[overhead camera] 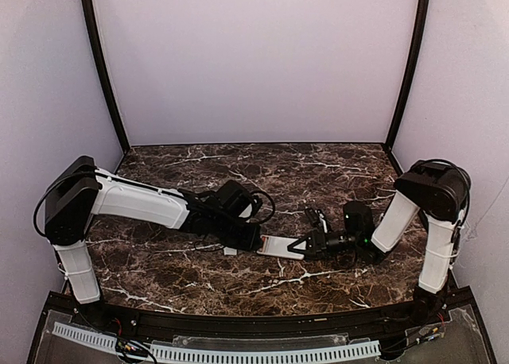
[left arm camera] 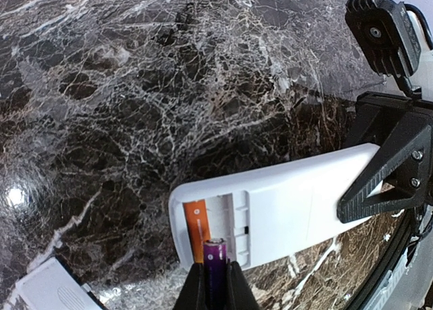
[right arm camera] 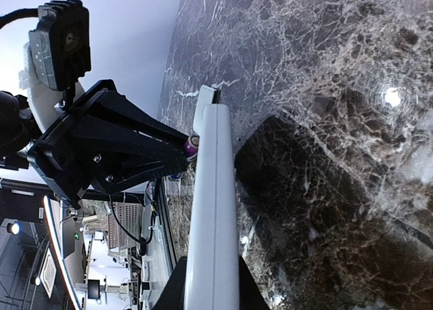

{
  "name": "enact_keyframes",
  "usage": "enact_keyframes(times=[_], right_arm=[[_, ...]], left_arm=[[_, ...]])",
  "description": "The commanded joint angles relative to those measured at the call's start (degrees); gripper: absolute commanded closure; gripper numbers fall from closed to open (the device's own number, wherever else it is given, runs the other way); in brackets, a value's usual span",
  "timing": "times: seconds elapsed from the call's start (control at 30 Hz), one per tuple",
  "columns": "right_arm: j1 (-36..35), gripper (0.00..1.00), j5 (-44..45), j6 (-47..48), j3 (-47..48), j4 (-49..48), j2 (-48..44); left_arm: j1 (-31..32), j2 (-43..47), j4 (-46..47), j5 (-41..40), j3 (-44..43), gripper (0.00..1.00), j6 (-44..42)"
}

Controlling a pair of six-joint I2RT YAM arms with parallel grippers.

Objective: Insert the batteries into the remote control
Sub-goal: Place the battery in the battery compartment.

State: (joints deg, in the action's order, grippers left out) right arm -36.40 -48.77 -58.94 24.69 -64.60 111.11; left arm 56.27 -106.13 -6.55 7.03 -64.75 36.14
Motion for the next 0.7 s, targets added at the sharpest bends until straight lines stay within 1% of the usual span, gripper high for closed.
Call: enact_keyframes(times=[0.0, 0.3, 0.67], right_arm=[[-1.0, 1.0, 0.6, -2.0, -0.3, -5.2, 1.1], [-1.1, 1.0, 1.1, -2.2, 0.1, -4.5, 1.7], [-1.5, 1.0, 1.4, -2.7, 0.2, -4.7, 2.4]], left_arm=[[0.2, -0.5, -3.2, -1.3, -1.5, 0.99, -0.5], [0.2, -1.5, -3.4, -0.7, -2.7, 0.99, -0.8], [0.2, -3.9, -4.5, -1.1, -5.2, 0.96, -0.4]])
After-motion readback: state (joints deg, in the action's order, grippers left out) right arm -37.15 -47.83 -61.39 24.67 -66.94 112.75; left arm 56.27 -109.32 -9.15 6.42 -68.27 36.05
